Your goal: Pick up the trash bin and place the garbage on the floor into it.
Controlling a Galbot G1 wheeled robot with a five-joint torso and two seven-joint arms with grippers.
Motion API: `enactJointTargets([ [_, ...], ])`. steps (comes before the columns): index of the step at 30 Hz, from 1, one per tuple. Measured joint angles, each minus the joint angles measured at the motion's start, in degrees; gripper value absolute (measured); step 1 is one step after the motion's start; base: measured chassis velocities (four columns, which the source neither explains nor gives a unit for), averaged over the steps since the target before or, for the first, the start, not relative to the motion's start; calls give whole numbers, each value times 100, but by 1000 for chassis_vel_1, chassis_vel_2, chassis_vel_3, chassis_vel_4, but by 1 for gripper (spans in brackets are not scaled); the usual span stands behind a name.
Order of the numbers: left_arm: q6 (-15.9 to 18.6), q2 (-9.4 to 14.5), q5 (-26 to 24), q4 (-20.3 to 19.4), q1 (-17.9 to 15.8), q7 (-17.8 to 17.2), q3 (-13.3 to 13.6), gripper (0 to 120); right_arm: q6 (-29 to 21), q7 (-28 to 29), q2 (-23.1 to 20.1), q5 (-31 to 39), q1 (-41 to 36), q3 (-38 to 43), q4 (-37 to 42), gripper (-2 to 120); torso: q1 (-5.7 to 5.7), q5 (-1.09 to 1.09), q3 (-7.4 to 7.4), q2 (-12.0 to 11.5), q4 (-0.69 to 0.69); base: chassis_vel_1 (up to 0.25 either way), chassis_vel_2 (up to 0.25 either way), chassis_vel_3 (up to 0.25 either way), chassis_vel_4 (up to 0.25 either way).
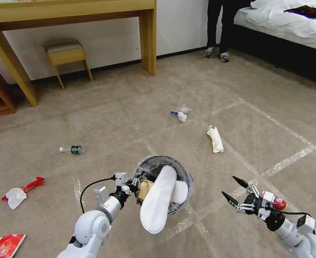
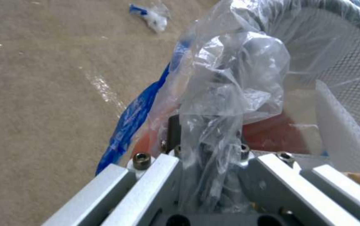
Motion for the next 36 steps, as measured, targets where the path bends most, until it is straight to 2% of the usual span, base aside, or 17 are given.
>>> enactJointTargets([
  [17, 41, -21, 19, 17, -45, -24, 80, 1, -2, 21, -113, 115, 62, 44, -108, 100, 1, 0, 0, 0, 0, -86, -78, -84, -89],
  [23, 42, -51, -45, 19, -45, -89, 107, 1, -2, 84, -196, 130, 74, 39, -146, 100, 1, 0, 0, -1, -4, -104, -103, -107, -90],
  [28, 39, -79, -40, 21, -29, -118, 105, 1, -2, 125, -276, 130, 151, 38, -234, 100, 1, 0, 0, 0, 2, -14, -22, -19, -5],
  [36, 33, -82, -29, 20, -35, -127, 97, 1, 9, 136, -264, 114, 165, 80, -326, 100, 1, 0, 0, 0, -1, 0, 0, 0, 0],
])
